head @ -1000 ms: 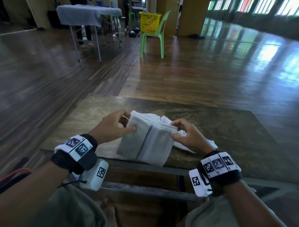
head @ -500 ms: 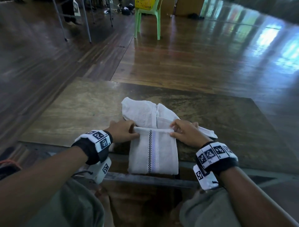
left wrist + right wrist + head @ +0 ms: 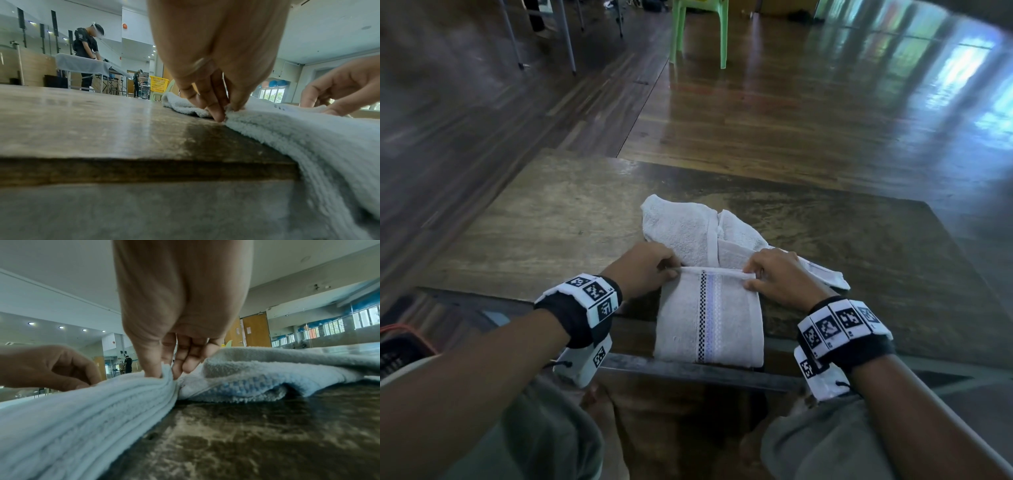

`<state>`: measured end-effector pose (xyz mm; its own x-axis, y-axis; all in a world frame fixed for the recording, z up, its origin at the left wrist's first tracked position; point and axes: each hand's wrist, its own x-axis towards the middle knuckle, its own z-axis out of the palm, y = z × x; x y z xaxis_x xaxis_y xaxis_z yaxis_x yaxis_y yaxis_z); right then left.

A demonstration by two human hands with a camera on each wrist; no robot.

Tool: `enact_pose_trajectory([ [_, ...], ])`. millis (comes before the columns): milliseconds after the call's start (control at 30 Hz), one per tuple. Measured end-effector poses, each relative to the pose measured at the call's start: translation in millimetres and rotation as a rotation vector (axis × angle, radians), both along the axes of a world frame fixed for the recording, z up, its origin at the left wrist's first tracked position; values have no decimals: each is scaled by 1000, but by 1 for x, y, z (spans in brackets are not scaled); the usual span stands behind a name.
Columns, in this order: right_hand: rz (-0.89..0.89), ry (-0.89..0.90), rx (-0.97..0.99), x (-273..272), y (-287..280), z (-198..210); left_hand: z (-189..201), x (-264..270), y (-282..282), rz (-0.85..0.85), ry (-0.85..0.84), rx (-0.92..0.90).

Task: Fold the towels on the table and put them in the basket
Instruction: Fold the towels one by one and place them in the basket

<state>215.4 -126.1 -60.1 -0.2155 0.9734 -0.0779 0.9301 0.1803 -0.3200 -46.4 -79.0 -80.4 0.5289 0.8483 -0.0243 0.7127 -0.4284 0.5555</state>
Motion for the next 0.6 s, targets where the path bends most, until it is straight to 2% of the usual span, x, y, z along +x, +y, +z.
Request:
enact_pose_trajectory([
  [267, 6, 160, -10, 1, -3, 7, 4, -2, -3, 21, -71, 47],
  [433, -26, 140, -2, -3, -1, 5, 0, -1, -2, 29, -6, 27],
  [600, -77, 122, 25, -7, 0, 3, -3, 3, -3, 16, 14, 92],
])
